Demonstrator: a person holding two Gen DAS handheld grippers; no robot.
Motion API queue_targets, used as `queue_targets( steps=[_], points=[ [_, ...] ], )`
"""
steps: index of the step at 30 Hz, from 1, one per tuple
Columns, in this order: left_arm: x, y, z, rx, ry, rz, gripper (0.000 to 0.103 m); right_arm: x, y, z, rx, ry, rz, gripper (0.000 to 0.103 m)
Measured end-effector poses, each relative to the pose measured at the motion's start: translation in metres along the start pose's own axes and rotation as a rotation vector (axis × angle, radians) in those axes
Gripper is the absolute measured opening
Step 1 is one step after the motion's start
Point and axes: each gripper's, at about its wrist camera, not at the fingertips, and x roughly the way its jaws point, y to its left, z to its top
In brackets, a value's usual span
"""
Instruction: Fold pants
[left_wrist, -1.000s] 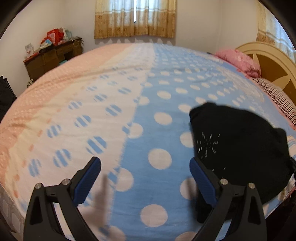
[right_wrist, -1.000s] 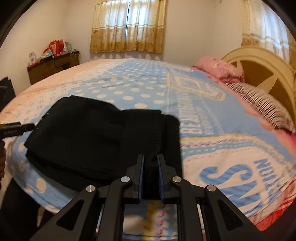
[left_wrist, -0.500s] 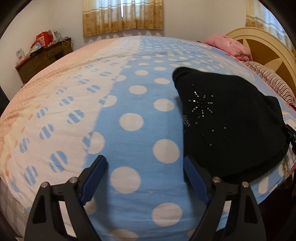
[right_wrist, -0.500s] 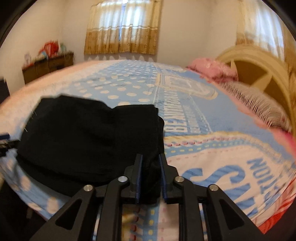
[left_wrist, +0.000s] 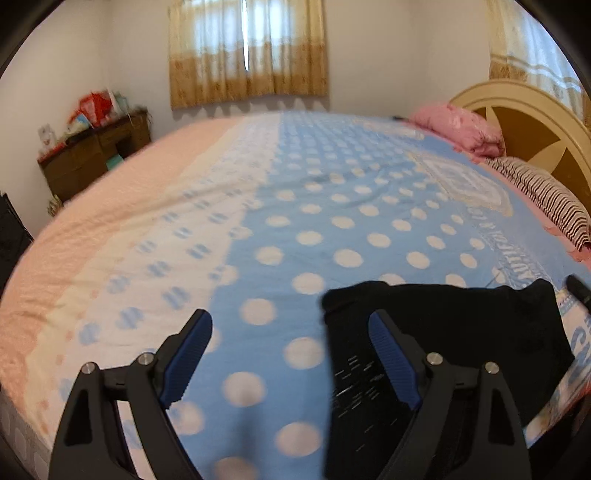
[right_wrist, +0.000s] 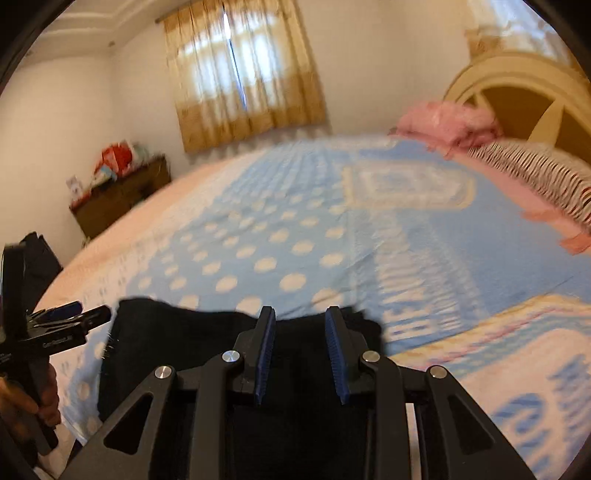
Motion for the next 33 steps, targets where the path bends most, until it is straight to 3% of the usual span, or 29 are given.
queue_targets(
  steps=[2,4,7,11,13,15,18,22,26,28,33],
  points=[
    [0.024,-0.008,0.000,-0.006,0.057,0.034,0.090,0.019,-0.011,-0.008,0.021,0.021,-0.050,0.028],
    [0.046,-0.009,-0.008,-0.018,0.124,0.052,0.092,0.018,-0.020,-0.012,0.060,-0.035,-0.027,0.028],
    [0.058,0.004,-0.013,-0.110,0.152,0.037,0.103,0.016,-0.022,-0.011,0.078,-0.028,-0.009,0.028],
    [0.061,0.016,-0.011,-0.142,0.184,-0.029,0.103,-0.011,-0.015,-0.010,0.068,-0.062,-0.021,0.030],
    [0.052,0.022,-0.010,-0.142,0.178,-0.046,0.103,-0.036,-0.004,-0.011,0.043,-0.132,0.029,0.030],
    [0.034,0.035,-0.012,-0.119,0.130,-0.009,0.103,-0.052,0.017,-0.016,0.025,-0.167,0.140,0.030],
    [0.014,0.050,-0.015,-0.103,0.065,0.052,0.103,-0.046,0.066,-0.029,-0.047,-0.101,0.330,0.030],
    [0.004,0.075,-0.024,-0.124,0.070,0.085,0.103,-0.019,0.133,-0.055,-0.136,-0.008,0.459,0.030],
    [-0.004,0.090,-0.037,-0.140,0.080,0.108,0.103,0.025,0.184,-0.095,-0.185,0.146,0.566,0.030],
    [-0.007,0.092,-0.041,-0.141,0.083,0.112,0.103,0.028,0.191,-0.102,-0.217,0.096,0.550,0.030],
    [-0.010,0.091,-0.041,-0.139,0.079,0.099,0.103,0.015,0.179,-0.089,-0.177,0.172,0.629,0.030]
  ],
)
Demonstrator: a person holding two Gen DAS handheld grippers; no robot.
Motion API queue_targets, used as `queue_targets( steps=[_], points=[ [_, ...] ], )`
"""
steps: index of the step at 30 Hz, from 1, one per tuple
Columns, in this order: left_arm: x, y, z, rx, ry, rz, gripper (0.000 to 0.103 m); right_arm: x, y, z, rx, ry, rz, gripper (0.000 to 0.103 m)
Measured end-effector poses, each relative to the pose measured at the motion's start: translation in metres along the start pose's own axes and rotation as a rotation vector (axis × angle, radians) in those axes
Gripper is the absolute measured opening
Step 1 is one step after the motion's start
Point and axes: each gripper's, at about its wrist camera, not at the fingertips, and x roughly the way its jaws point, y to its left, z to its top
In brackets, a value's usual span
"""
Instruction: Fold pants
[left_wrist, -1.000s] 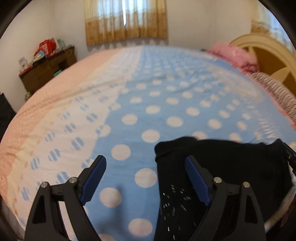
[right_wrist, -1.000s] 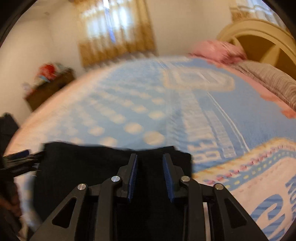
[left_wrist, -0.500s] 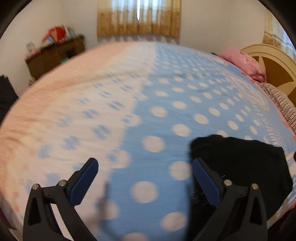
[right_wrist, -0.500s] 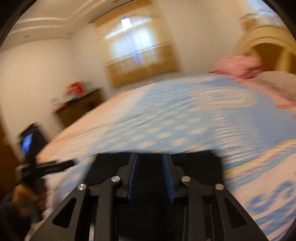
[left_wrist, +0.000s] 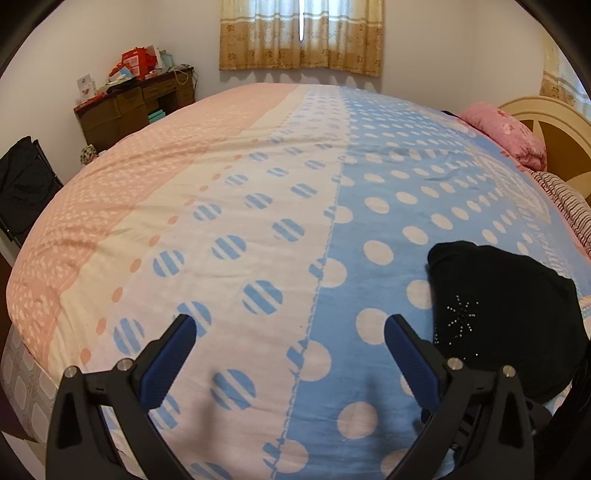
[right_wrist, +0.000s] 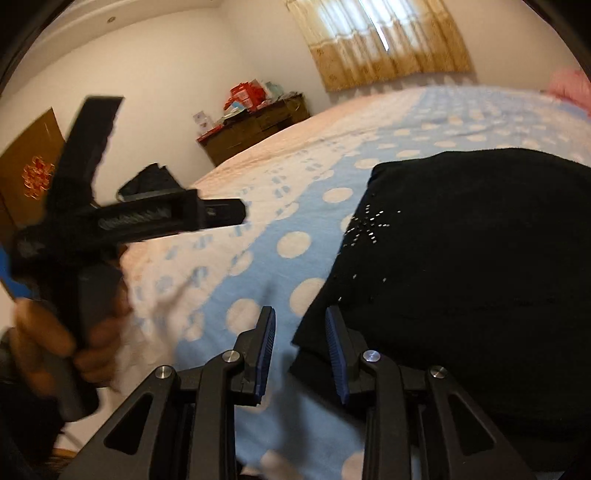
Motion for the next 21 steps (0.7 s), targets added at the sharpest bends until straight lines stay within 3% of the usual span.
queue_targets(
  steps=[3,5,9,14,18,21],
  points=[
    [-0.003,-0.010,0.002,0.020,-0.010,-0.028,0.103,-0.035,0.006,-0.002,-0.017,-0.048,-0.002,0.030],
    [-0.004,-0.018,0.001,0.041,-0.016,-0.044,0.103,-0.062,0.000,-0.002,0.002,-0.112,-0.052,0.030],
    [-0.001,-0.042,0.000,0.098,-0.005,-0.064,0.103,-0.104,-0.028,-0.003,0.080,-0.215,-0.225,0.030],
    [0.001,-0.069,-0.002,0.148,0.009,-0.083,0.103,-0.143,-0.062,-0.002,0.184,-0.298,-0.375,0.031],
    [-0.001,-0.078,-0.002,0.162,0.003,-0.073,0.103,-0.169,-0.080,-0.004,0.256,-0.363,-0.422,0.058],
    [0.000,-0.081,-0.002,0.173,0.005,-0.055,0.103,-0.178,-0.091,-0.007,0.300,-0.384,-0.431,0.058]
  ],
)
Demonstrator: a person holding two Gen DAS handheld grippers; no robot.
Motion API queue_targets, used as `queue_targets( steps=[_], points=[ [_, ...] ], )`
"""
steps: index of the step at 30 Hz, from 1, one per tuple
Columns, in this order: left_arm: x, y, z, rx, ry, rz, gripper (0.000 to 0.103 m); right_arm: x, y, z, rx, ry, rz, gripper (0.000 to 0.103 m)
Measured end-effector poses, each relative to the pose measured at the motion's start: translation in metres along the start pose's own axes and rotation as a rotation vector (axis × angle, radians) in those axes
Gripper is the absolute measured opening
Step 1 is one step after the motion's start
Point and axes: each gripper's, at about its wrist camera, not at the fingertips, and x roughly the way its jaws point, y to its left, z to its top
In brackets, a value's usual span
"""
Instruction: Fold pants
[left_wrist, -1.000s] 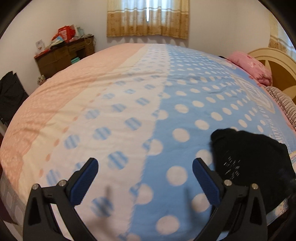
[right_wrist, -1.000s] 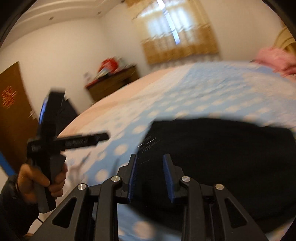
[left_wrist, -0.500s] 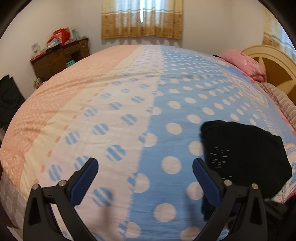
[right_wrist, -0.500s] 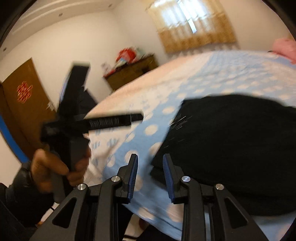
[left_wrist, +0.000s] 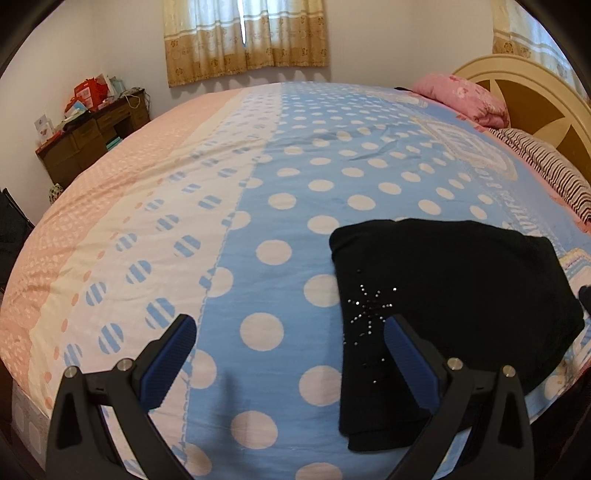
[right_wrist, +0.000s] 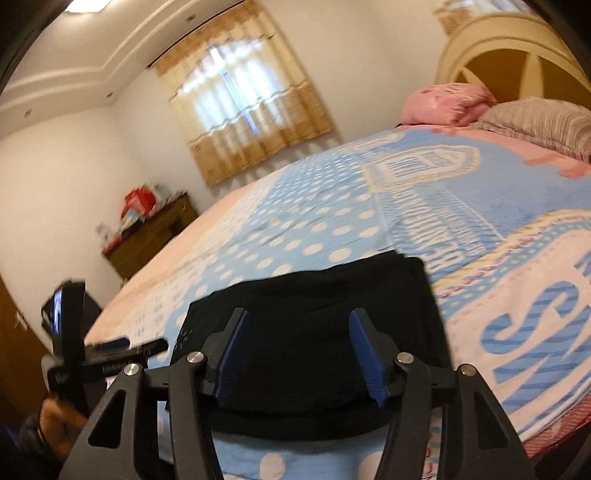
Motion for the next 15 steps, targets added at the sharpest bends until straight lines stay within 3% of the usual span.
queue_targets(
  steps=[15],
  points=[
    [0.000,-0.010,0.000,0.030,0.011,0.035,0.103,-0.003,-0.027,0.004,0.032,0.017,-0.085,0.058]
  ],
)
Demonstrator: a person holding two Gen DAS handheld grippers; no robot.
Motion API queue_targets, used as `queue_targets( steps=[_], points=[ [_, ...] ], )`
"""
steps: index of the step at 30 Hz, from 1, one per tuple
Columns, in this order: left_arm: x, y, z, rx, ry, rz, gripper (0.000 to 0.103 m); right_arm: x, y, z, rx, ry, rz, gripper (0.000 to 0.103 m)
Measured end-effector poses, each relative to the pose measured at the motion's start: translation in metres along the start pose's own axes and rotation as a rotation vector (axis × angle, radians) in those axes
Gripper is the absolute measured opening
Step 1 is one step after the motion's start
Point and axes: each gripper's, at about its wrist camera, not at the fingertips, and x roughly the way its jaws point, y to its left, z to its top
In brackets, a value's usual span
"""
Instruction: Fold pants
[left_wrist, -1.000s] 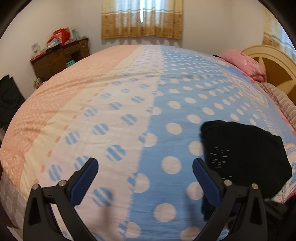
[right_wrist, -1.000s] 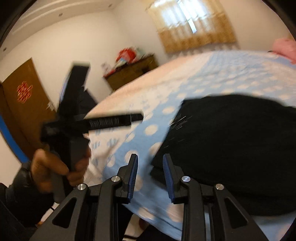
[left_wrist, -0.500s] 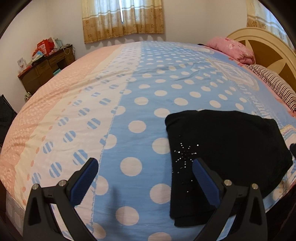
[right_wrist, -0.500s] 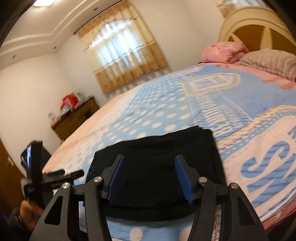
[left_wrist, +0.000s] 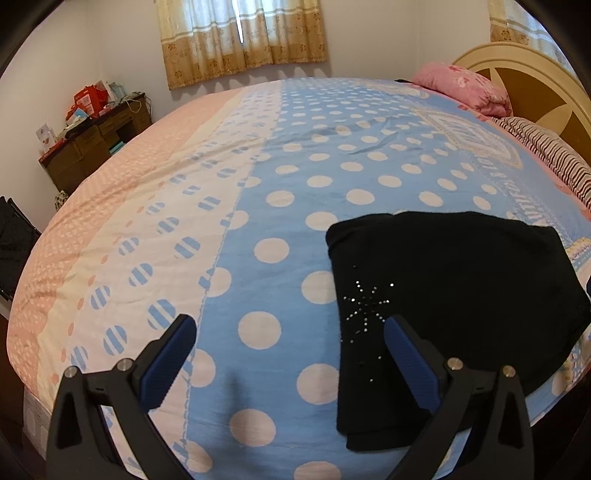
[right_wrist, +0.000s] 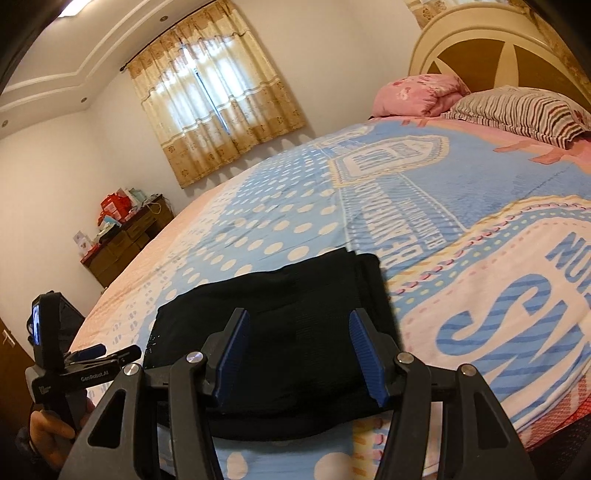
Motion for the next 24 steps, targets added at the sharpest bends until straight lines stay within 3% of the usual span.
queue_targets(
  steps=[11,24],
  points=[
    [0.003,-0.001,0.000,-0.008,0.012,-0.011,0.103,0.002,-0.011,0.005,0.015,-0.001,-0.042,0.058],
    [0.007,-0.011,0.000,-0.023,0.035,-0.091,0.103,0.019,-0.033,0.010,0.026,0.036,-0.089,0.058]
  ],
)
